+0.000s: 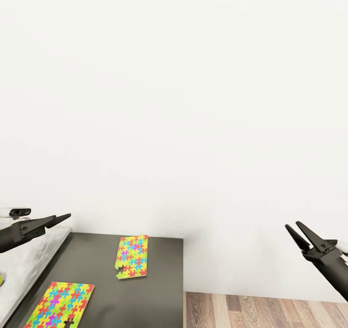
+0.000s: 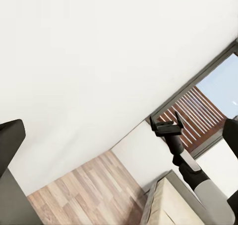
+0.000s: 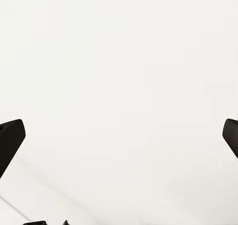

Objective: Put all the toys in the child's room - the three board games (two on the bed and one on the table), the two jigsaw puzzles on the table, and the tennis ball on the table - inside the toy box on the table in the child's room.

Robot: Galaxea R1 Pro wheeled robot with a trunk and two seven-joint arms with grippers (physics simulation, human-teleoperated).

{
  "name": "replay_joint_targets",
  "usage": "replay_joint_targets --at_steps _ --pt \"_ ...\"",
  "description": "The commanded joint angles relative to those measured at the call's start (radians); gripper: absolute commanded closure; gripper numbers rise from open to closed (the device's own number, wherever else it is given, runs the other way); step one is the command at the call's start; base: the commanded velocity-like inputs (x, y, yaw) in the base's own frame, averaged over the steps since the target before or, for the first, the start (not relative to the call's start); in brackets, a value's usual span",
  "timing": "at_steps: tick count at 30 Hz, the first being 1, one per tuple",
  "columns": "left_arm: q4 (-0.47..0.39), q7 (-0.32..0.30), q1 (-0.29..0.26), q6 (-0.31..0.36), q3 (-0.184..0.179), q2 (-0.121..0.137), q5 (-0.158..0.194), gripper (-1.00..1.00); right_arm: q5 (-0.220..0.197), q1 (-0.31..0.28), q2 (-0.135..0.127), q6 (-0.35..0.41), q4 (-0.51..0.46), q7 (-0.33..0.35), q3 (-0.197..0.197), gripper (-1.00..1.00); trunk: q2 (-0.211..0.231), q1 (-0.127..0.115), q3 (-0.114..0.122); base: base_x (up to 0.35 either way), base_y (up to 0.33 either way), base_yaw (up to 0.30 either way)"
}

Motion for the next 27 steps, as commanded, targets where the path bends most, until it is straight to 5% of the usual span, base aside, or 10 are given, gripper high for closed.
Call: replay_joint_targets --at_steps 1,7,13,17,22,27 --pt "0.0 -0.003 -0.001 0.011 -0.001 0.0 0.0 -1.0 -0.003 -0.001 -0.001 -0.009 0.0 0.0 0.001 -1.0 -0.002 0.001 -0.002 0.0 0.0 0.0" --pt "-0.004 -0.003 -0.001 0.012 -0.01 -0.004 -0.008 -1.0 0.065 -0.002 -0.003 -0.037 0.041 -0.131 0.012 -1.0 -0.002 0.001 -0.002 0.0 0.0 0.0" --pt "-0.005 0.097 -0.006 0.021 -0.006 -0.024 -0.112 -1.0 0.15 -0.016 -0.007 -0.032 0.069 -0.339 0.13 -1.0 -0.002 0.001 -0.002 0.0 0.0 0.0" --pt "-0.005 0.188 -0.015 0.026 -0.006 -0.059 -0.137 -1.0 0.161 -0.04 -0.01 -0.027 0.07 -0.487 0.205 -1.0 -0.002 0.001 -0.002 0.0 0.0 0.0" --pt "-0.007 0.506 -0.021 0.041 -0.009 -0.153 -0.141 -1.0 0.161 -0.063 -0.043 0.022 0.071 -0.686 0.28 -1.0 -0.002 0.001 -0.002 0.0 0.0 0.0" --pt "-0.004 0.799 -0.065 0.095 -0.069 -0.244 -0.143 -1.0 0.16 -0.066 -0.061 0.039 0.071 -0.731 0.299 -1.0 -0.002 0.001 -0.002 0.0 0.0 0.0"
